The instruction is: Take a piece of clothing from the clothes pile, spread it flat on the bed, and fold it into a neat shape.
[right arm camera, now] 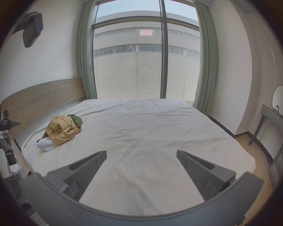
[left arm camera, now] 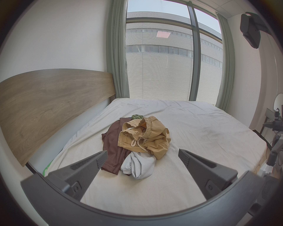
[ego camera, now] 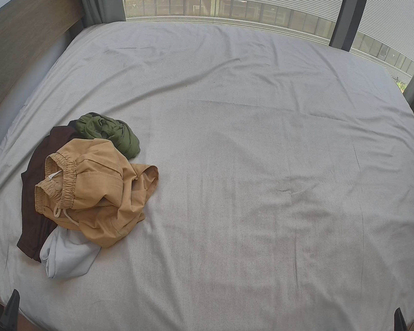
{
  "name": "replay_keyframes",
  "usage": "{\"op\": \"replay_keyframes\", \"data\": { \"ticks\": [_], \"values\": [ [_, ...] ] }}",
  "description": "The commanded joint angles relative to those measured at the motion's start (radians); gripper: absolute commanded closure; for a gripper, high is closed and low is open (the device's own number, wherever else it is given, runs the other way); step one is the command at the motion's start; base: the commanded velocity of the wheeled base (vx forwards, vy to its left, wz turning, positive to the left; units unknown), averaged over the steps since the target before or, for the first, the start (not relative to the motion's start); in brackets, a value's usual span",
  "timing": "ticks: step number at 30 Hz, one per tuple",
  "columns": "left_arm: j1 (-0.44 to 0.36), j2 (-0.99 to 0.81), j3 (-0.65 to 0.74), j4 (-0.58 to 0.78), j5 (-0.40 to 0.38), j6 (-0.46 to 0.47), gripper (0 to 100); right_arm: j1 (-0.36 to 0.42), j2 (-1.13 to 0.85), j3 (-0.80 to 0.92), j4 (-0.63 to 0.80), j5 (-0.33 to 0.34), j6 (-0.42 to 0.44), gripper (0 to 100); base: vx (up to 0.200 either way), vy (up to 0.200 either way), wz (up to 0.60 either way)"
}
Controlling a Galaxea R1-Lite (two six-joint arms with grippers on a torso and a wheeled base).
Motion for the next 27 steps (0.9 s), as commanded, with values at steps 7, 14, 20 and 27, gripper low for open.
{"op": "replay_keyframes", "data": {
  "ticks": [7,14,20,27],
  "values": [
    [0.002,-0.013,0.018,-0.003,-0.004,0.013,0,0.001,-0.016,0.018,-0.001,0.001,0.000,0,0.000,0.000,0.00],
    [0.002,-0.013,0.018,-0.003,-0.002,0.008,0,0.001,-0.016,0.018,-0.001,0.001,0.000,0,0.000,0.000,0.00],
    [0.005,-0.009,-0.011,-0.064,-0.004,-0.003,0,-0.001,-0.016,0.018,-0.001,0.001,0.000,0,0.000,0.000,0.00],
    [-0.011,0.137,-0.134,-0.064,-0.055,-0.001,0,0.002,-0.016,0.018,-0.001,0.001,0.002,0,0.000,0.000,0.00]
  ]
}}
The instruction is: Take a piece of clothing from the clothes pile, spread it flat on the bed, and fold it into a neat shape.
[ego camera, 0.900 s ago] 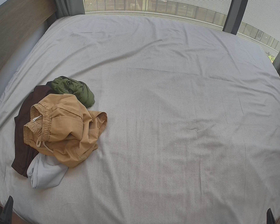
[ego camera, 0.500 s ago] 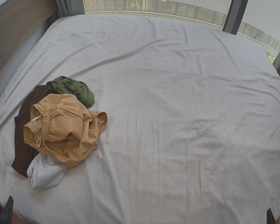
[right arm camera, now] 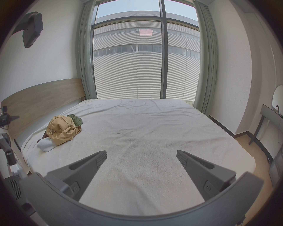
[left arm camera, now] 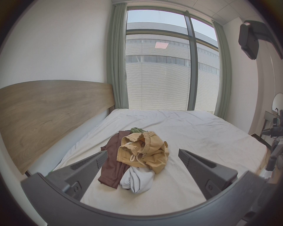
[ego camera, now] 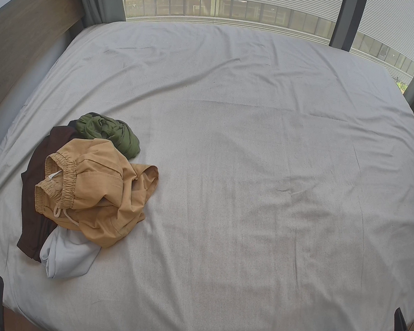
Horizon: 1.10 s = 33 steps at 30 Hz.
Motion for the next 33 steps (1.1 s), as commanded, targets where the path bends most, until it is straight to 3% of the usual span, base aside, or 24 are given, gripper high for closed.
{"op": "replay_keyframes", "data": {
  "ticks": [1,4,6,12,22,26,33],
  "values": [
    [-0.025,0.139,-0.067,0.005,-0.064,-0.005,0,0.003,-0.016,0.018,-0.001,0.000,0.001,0,0.000,0.000,0.00],
    [-0.051,0.177,-0.074,0.008,-0.092,-0.017,0,0.003,-0.016,0.018,-0.001,0.000,0.001,0,0.000,0.000,0.00],
    [-0.108,0.257,-0.102,0.003,-0.098,-0.095,0,0.003,-0.016,0.018,-0.001,0.000,0.001,0,0.000,0.000,0.00],
    [-0.124,0.407,-0.203,-0.021,-0.099,-0.154,0,0.003,-0.016,0.018,-0.001,0.000,0.001,0,0.000,0.000,0.00],
    [-0.124,0.653,-0.433,-0.024,-0.202,-0.147,0,0.001,-0.016,0.018,-0.001,0.000,0.001,0,0.000,0.000,0.00],
    [-0.124,0.749,-0.455,-0.040,-0.231,-0.138,0,0.003,-0.016,0.018,-0.001,0.000,0.001,0,0.000,0.000,0.00],
    [-0.112,0.924,-0.421,-0.192,-0.233,-0.143,0,0.001,-0.016,0.018,-0.001,0.000,-0.001,0,0.000,0.000,0.00]
  ]
}}
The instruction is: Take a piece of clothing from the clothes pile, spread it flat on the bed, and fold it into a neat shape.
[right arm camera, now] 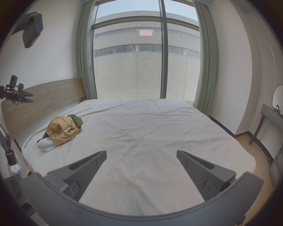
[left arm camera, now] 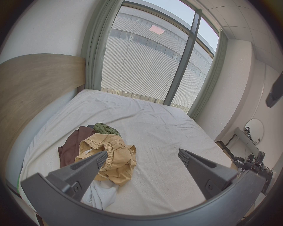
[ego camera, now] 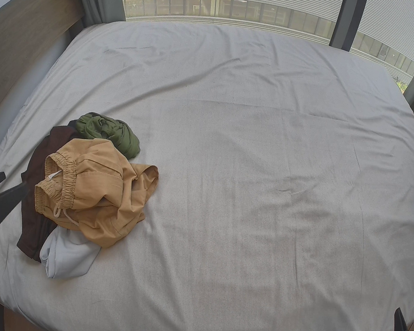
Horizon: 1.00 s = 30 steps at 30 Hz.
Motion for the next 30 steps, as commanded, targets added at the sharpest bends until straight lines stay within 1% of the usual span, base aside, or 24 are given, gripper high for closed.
{"op": "replay_keyframes", "data": {
  "ticks": [1,4,8,16,24,28,30],
  "values": [
    [0.016,0.203,0.017,-0.100,-0.004,0.002,0,-0.001,-0.016,0.018,0.000,0.000,0.000,0,0.000,0.000,0.00],
    [0.042,0.258,0.025,-0.188,-0.010,-0.003,0,-0.001,-0.016,0.018,0.000,0.000,0.000,0,0.000,0.000,0.00],
    [0.044,0.306,0.014,-0.263,-0.036,-0.006,0,-0.001,-0.016,0.018,0.000,0.000,-0.001,0,0.000,0.000,0.00],
    [0.045,0.380,0.046,-0.277,-0.078,-0.006,0,0.001,-0.016,0.018,0.000,0.000,0.000,0,0.000,0.000,0.00],
    [0.047,0.476,0.040,-0.297,-0.085,-0.038,0,0.001,-0.016,0.018,0.000,0.000,0.000,0,0.000,0.000,0.00],
    [0.078,0.511,0.040,-0.360,-0.087,-0.097,0,0.001,-0.016,0.018,0.000,0.000,0.000,0,0.000,0.000,0.00],
    [0.099,0.524,0.040,-0.367,-0.090,-0.101,0,0.001,-0.016,0.018,0.000,0.000,0.000,0,0.000,0.000,0.00]
  ]
}}
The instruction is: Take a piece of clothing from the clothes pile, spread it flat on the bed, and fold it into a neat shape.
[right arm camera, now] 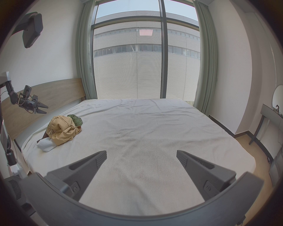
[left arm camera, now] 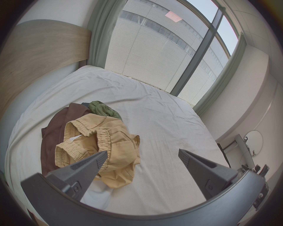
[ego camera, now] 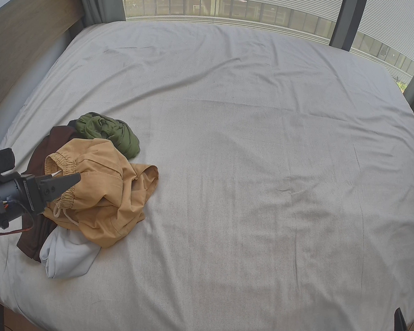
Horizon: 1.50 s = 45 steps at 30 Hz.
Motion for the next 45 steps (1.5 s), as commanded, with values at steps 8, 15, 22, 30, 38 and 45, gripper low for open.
{"op": "replay_keyframes", "data": {
  "ticks": [8,15,22,30,38,45],
  "values": [
    [0.099,0.109,0.006,-0.024,-0.055,-0.006,0,0.001,-0.016,0.018,0.000,0.001,0.000,0,0.000,0.000,0.00],
    [0.128,0.212,0.009,-0.091,-0.069,-0.006,0,0.001,-0.016,0.018,0.000,0.001,0.000,0,0.000,0.000,0.00],
    [0.122,0.304,0.006,-0.214,-0.073,-0.080,0,0.001,-0.016,0.018,0.000,0.001,0.000,0,0.000,0.000,0.00],
    [0.117,0.386,-0.011,-0.333,-0.075,-0.146,0,0.001,-0.016,0.018,0.000,0.001,0.001,0,0.000,0.000,0.00],
    [0.098,0.448,-0.015,-0.448,-0.080,-0.164,0,0.001,-0.016,0.018,0.000,-0.001,0.003,0,0.000,0.000,0.00],
    [0.074,0.450,-0.035,-0.452,-0.076,-0.182,0,0.001,-0.016,0.018,0.000,-0.001,0.003,0,0.000,0.000,0.00]
  ]
}}
